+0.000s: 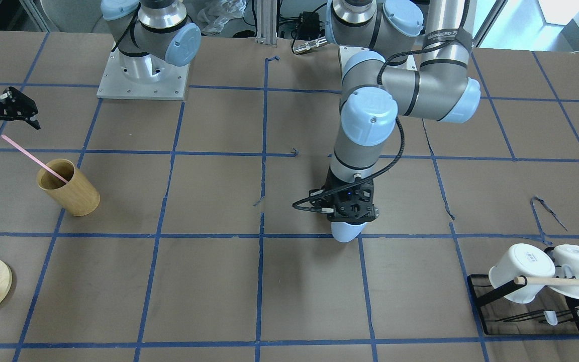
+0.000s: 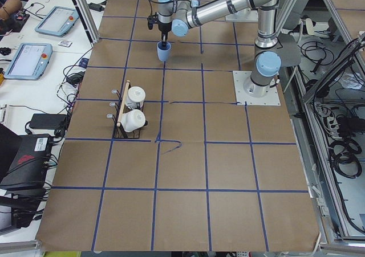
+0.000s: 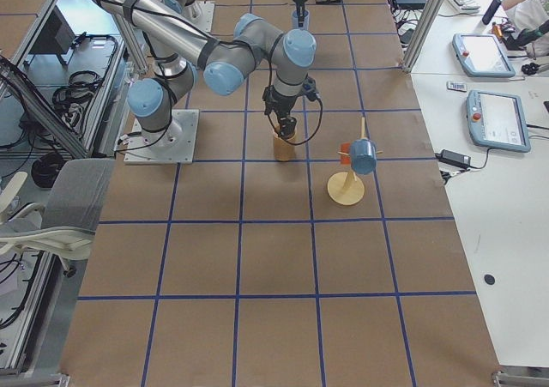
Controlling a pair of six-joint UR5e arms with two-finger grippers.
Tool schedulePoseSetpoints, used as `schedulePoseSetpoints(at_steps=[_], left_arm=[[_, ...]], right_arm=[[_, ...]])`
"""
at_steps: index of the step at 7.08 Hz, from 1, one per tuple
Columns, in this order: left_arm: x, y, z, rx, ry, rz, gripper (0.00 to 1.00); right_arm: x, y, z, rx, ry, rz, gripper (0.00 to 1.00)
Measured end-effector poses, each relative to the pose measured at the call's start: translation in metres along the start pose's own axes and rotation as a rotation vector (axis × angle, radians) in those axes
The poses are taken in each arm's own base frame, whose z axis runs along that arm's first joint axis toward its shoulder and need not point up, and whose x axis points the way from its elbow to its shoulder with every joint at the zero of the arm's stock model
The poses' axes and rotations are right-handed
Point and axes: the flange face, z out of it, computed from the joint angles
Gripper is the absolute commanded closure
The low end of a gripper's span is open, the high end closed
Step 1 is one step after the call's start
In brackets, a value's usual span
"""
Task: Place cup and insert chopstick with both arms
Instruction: 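Carry blue cup to table center with left gripper while right grasps pink chopstick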
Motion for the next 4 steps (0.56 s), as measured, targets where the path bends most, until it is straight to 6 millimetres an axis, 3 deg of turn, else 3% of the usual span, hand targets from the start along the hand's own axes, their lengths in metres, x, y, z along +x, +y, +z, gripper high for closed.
schedulePoseSetpoints(at_steps=[2, 3, 4], left_arm=[[0.069, -0.031, 0.007, 0.039, 0.039, 0.073, 1.0], [0.086, -0.041, 0.017, 0.043, 0.044, 0.092, 1.0], [0.094, -0.045, 0.029, 0.036, 0.041, 0.106, 0.01]], right_arm=[[0.003, 0.003, 0.016, 0.018, 0.03, 0.013, 0.38], [0.003, 0.003, 0.017, 0.024, 0.037, 0.015, 0.39], [0.003, 0.003, 0.016, 0.028, 0.041, 0.018, 0.45]])
